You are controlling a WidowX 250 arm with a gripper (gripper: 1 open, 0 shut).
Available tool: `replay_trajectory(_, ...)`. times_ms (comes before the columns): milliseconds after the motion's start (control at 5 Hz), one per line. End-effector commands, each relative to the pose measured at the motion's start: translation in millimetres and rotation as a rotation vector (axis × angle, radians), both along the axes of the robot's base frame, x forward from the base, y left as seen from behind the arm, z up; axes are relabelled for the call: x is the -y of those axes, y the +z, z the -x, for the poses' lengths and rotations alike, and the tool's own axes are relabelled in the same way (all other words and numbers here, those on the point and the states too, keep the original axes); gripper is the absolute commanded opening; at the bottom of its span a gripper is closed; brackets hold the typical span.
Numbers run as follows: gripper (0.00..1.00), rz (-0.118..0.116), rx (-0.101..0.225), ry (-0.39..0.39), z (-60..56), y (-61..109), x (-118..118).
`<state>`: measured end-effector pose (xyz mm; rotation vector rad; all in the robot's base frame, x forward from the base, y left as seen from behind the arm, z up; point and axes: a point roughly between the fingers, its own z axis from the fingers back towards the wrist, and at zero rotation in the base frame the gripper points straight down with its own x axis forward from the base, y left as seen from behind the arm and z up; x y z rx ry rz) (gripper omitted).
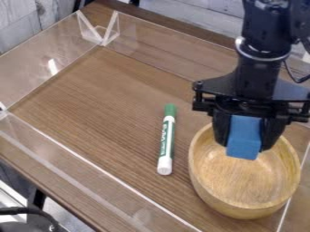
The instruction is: Put the blue block in the brown bowl
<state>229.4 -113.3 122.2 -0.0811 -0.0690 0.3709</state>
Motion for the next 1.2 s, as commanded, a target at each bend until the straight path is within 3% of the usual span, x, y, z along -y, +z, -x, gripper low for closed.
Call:
replay_trajectory(0, 0.00, 0.024, 0.046, -0.024, -5.1, 10.7, 6)
replay_trajectory(1000, 0.00, 0.039, 0.050, -0.092, -6.3, -5.9, 7)
